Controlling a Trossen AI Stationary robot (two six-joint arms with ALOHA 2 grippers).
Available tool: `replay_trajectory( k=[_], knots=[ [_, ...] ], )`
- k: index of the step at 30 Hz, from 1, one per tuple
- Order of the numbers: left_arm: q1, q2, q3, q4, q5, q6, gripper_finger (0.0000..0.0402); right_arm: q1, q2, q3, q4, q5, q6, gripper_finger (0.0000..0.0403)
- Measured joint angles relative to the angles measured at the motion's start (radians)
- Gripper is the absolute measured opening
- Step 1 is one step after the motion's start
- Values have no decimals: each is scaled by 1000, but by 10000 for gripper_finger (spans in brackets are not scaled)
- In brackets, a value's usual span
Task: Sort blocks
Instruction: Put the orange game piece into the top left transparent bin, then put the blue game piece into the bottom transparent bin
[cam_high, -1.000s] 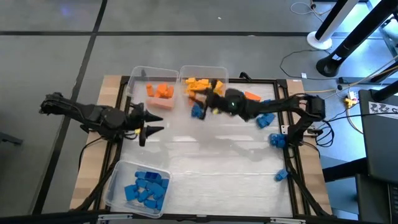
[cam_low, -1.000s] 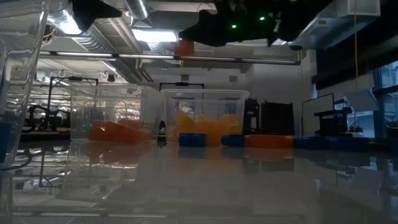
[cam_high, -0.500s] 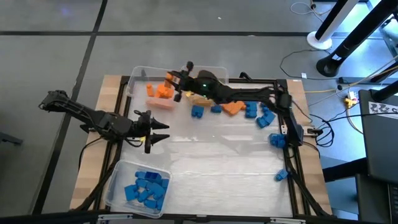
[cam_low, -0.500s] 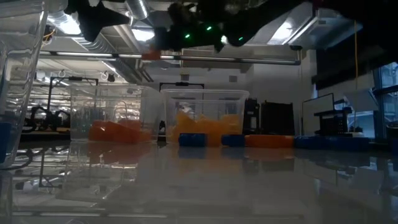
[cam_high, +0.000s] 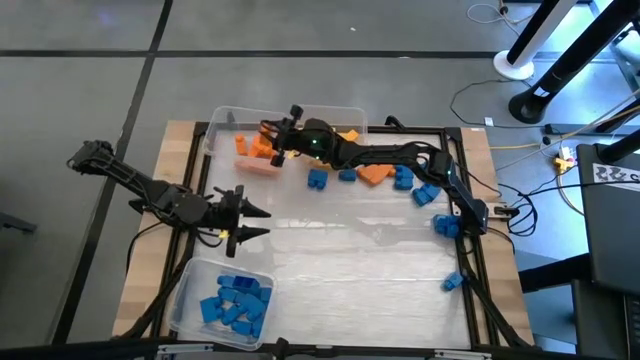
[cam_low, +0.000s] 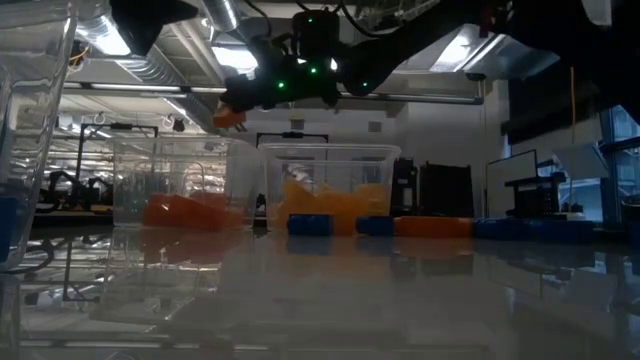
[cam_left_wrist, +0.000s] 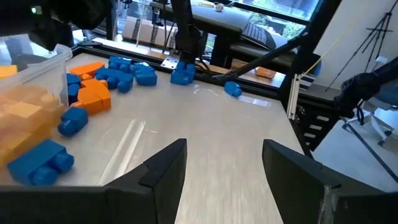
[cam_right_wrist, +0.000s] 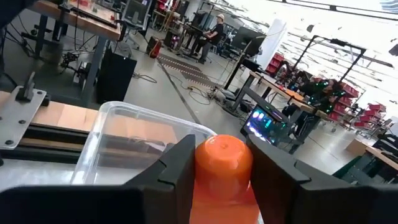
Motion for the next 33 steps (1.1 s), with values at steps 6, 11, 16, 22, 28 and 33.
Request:
replay_trajectory(
  k=[6, 11, 16, 22, 28, 33],
  knots=[
    [-8, 0, 0, 0, 0, 9, 198, 0, 0, 0, -3, 0, 0, 208],
    [-8, 0, 0, 0, 0, 6, 198, 1, 0, 0, -4, 0, 0, 250],
    [-8, 0, 0, -1, 0, 8, 198, 2, -19, 0, -72, -13, 0, 265],
    [-8, 0, 0, -11, 0, 17, 198, 0, -152, 0, -408, -4, -70, 259],
    [-7, 0, 0, -11, 0, 37, 198, 2, -316, 0, -813, 19, -161, 245],
    [-7, 3, 0, -10, 0, 45, 198, 3, -459, 0, -1253, 18, -145, 232]
  ],
)
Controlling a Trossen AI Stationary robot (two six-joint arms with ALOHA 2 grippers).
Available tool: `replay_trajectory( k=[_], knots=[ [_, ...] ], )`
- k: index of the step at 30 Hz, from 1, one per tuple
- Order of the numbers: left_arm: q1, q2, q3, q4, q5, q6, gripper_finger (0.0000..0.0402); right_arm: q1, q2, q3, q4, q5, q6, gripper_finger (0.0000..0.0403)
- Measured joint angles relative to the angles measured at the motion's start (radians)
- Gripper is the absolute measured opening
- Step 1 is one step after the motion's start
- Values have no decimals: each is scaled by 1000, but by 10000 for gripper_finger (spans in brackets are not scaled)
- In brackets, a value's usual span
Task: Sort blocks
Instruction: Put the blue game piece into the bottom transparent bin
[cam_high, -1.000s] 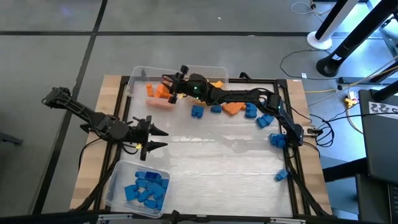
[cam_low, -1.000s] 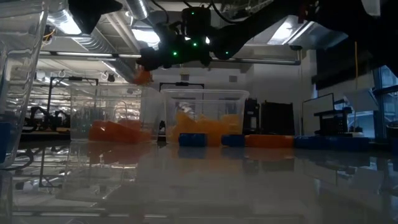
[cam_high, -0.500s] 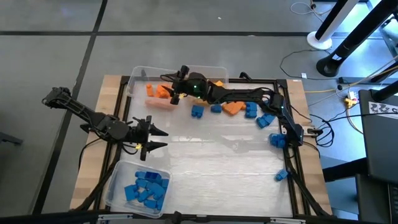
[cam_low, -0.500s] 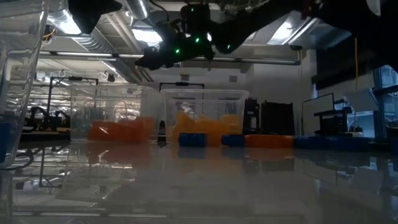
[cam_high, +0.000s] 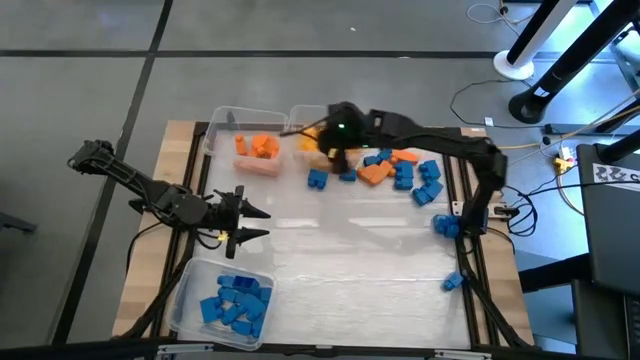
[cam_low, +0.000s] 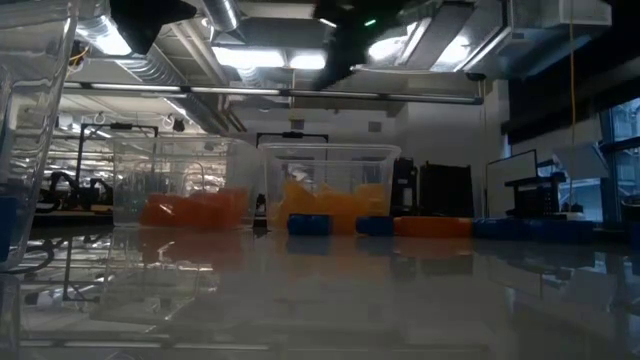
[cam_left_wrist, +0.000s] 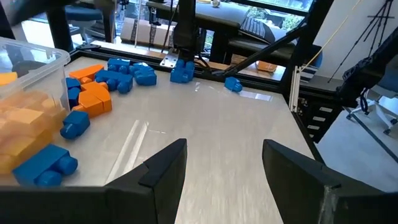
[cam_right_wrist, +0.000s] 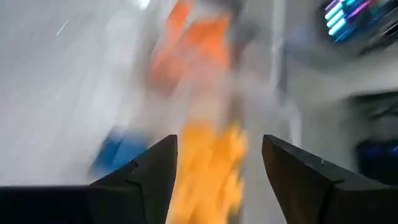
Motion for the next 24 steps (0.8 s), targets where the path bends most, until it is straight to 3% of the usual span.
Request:
replay_trajectory(
  k=[5, 10, 16, 24],
  knots=[
    [0, 0, 0, 1, 0, 24, 198, 0, -89, 0, -428, 29, 148, 225],
    [0, 0, 0, 0, 0, 24, 198, 18, -94, -2, -701, 179, 274, 225],
    [0, 1, 0, 1, 0, 17, 198, 35, -103, -125, -724, 222, 276, 225],
    [0, 1, 0, 1, 0, 16, 198, 24, -150, -468, -670, 217, 275, 225]
  ],
)
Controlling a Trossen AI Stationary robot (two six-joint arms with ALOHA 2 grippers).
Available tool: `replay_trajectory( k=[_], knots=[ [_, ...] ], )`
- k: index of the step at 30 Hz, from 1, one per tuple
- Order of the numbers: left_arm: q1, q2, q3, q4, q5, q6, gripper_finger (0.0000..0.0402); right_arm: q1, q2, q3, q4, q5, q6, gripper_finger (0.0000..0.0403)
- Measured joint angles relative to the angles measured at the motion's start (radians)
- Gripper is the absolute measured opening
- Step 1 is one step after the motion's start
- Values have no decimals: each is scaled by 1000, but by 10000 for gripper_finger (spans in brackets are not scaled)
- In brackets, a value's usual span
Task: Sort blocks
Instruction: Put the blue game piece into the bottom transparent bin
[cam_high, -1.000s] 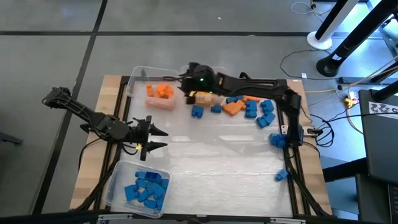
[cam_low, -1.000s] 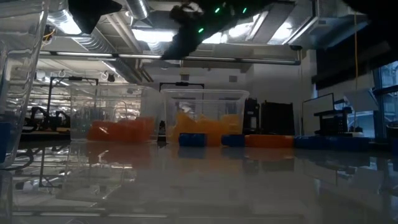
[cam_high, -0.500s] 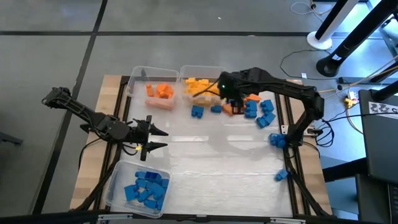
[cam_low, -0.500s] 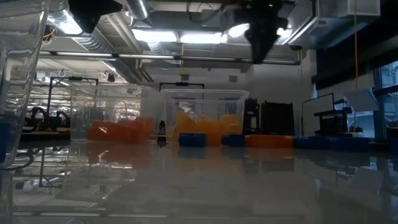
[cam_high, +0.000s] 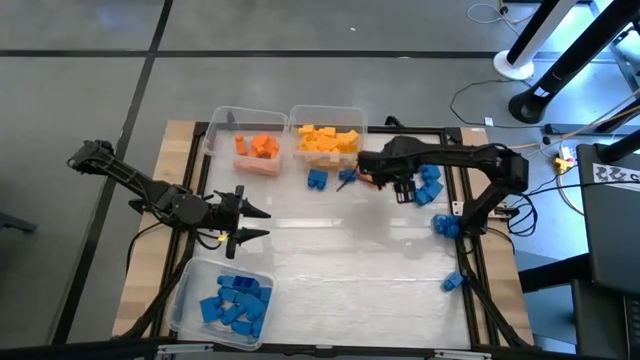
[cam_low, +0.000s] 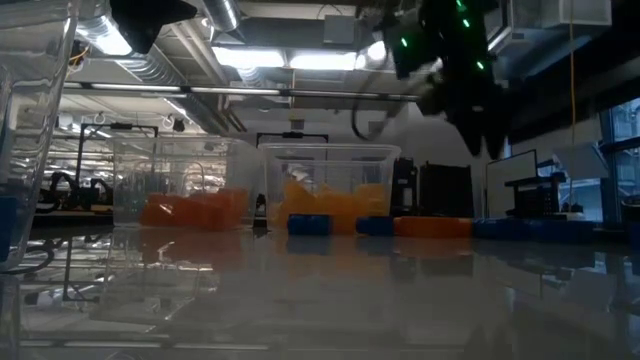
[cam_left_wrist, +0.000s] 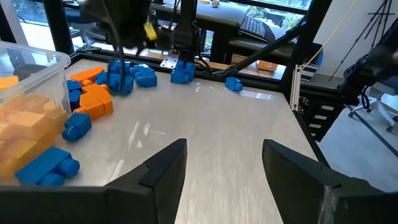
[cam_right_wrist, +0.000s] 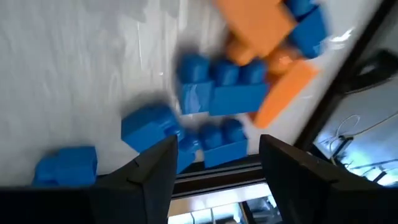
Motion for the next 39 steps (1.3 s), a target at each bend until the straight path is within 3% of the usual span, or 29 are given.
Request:
replay_trajectory(
  k=[8, 14, 28, 39],
  knots=[
    [0, 0, 0, 0, 0, -12, 198, -43, -5, -222, 105, -57, -5, 225],
    [0, 0, 0, 0, 0, -19, 198, -76, -5, -308, 156, -177, 35, 225],
    [0, 0, 0, 0, 0, -17, 198, -217, -5, -332, 270, -192, 161, 225],
    [0, 0, 0, -1, 0, -15, 198, -228, -5, -366, 280, -229, 194, 225]
  ],
)
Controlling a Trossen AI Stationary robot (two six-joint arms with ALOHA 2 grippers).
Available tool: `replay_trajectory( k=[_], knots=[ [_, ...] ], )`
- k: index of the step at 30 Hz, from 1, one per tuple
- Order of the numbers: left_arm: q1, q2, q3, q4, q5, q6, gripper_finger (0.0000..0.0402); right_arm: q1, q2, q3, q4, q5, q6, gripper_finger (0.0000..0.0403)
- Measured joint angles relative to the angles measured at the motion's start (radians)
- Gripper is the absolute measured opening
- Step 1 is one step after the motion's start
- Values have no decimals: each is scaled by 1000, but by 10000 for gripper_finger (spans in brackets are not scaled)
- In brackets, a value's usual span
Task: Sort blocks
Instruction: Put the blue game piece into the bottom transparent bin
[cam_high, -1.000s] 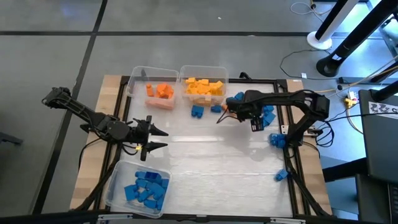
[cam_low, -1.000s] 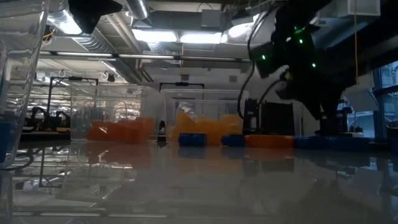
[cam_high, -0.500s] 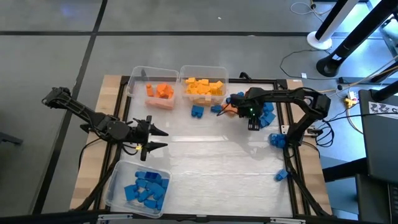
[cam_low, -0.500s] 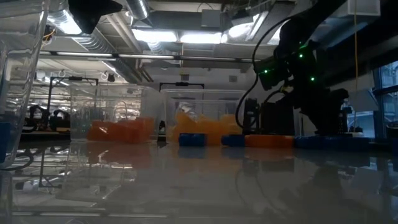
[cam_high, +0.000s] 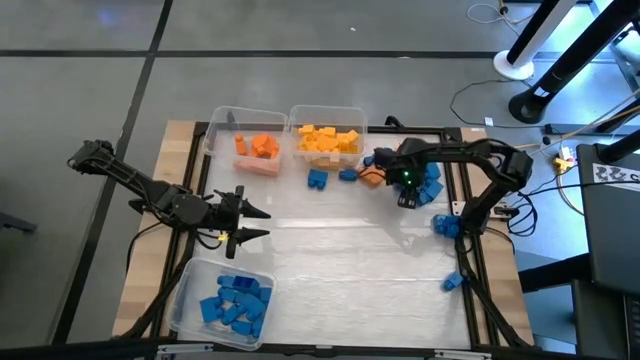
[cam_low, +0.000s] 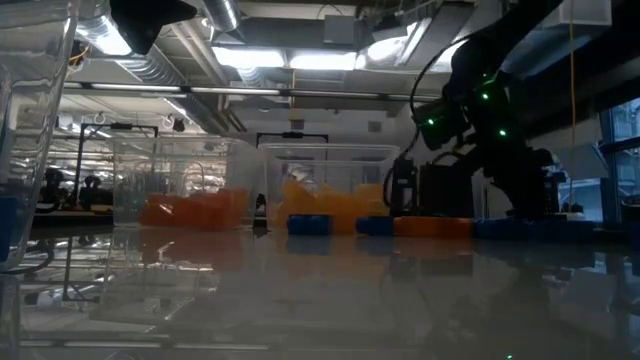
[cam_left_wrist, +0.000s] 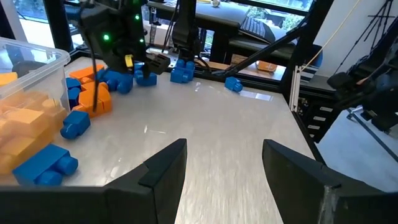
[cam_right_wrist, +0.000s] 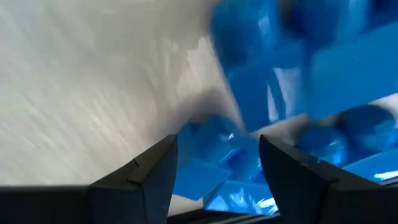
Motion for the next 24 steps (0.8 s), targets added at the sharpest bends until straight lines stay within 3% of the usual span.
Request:
replay_trajectory(
  k=[9, 17, 24],
  knots=[
    [0, 0, 0, 0, 0, 26, 198, 0, -4, -151, 117, -20, 23, 225],
    [0, 0, 0, 0, 0, 19, 198, 0, -3, -170, 128, -40, 44, 223],
    [0, 0, 0, 0, 0, 18, 198, 1, -2, -171, 129, -74, 49, 155]
  ],
)
